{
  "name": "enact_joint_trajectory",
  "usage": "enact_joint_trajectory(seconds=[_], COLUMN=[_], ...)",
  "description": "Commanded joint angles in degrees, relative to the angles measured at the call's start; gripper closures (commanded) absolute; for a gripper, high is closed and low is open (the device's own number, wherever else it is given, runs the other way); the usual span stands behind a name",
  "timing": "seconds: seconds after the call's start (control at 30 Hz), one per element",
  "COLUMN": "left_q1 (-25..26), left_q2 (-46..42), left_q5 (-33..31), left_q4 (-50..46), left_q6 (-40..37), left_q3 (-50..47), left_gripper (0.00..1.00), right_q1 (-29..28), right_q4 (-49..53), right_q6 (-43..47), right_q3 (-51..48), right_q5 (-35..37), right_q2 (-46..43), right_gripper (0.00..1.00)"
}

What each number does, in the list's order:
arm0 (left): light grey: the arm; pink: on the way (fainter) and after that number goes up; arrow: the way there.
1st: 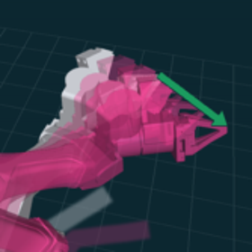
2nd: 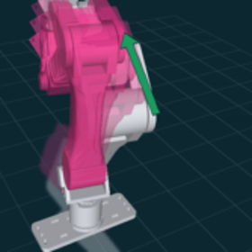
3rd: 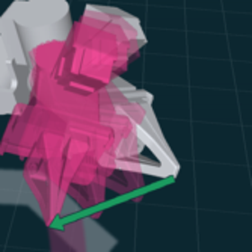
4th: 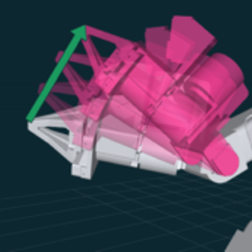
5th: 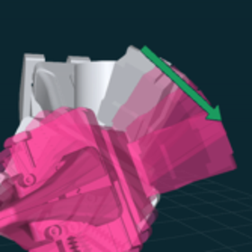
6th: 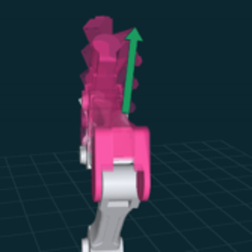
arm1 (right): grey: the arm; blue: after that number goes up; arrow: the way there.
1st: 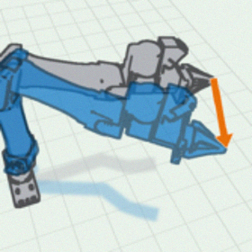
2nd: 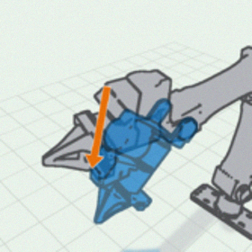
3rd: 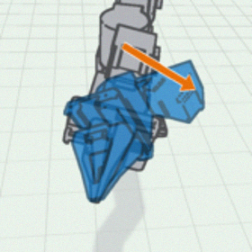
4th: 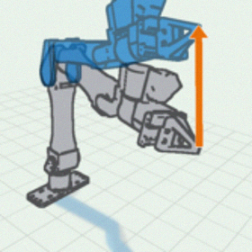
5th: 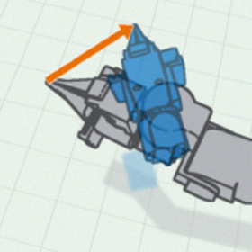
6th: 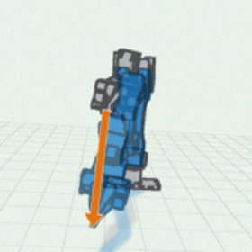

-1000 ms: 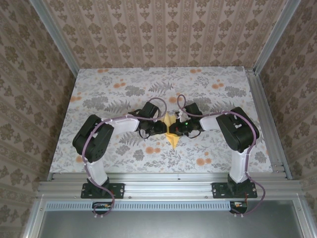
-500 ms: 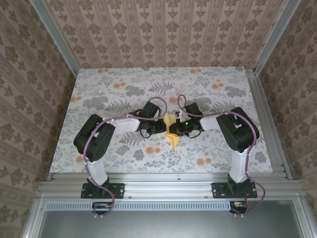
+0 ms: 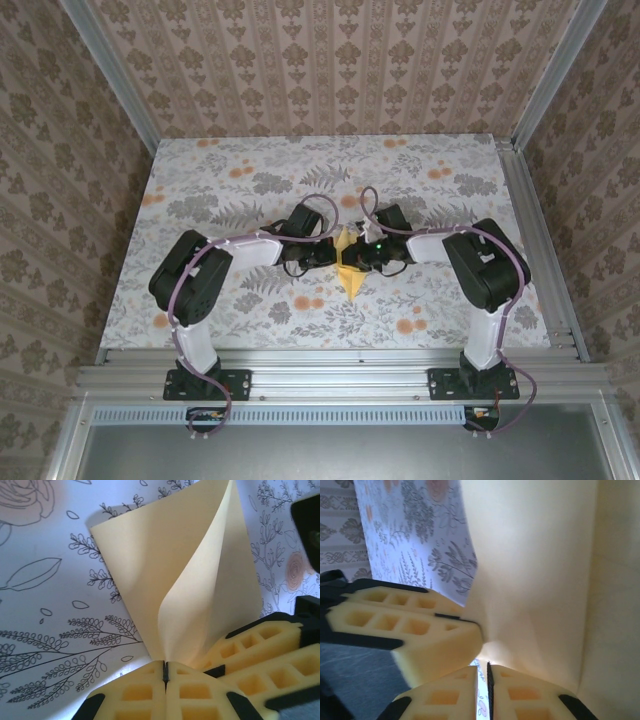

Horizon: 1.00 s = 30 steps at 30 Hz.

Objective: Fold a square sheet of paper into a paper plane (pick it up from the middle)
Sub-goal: Fourth fold the wing at the center of the table.

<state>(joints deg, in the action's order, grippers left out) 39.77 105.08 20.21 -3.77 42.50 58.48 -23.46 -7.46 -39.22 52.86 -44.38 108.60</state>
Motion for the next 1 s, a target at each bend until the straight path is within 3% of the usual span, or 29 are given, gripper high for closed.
enact_joint_trajectory(seconds=[0.0,0.53,0.97], left_q1=[0.1,0.2,0.6], left_q2=[0.7,2.0,4.5], left_q5=[1.4,3.3,4.9], left_q4=[0.8,0.4,0.1], left_q6=[-0.6,-2.8,-3.4], left_q3=[0.1,2.0,4.5], left_gripper=[1.00,1.00,1.00], right_q1=[0.7,3.5,3.6], right_q4=[1.6,14.1,14.0], right_q6=[0.0,6.5,7.6], right_q3=[-0.8,-2.9,-1.5], right_q5=[-0.1,6.4,7.4], right_q2=[-3.4,-5.1,-1.1], right_gripper=[0.81,0.86,0.87])
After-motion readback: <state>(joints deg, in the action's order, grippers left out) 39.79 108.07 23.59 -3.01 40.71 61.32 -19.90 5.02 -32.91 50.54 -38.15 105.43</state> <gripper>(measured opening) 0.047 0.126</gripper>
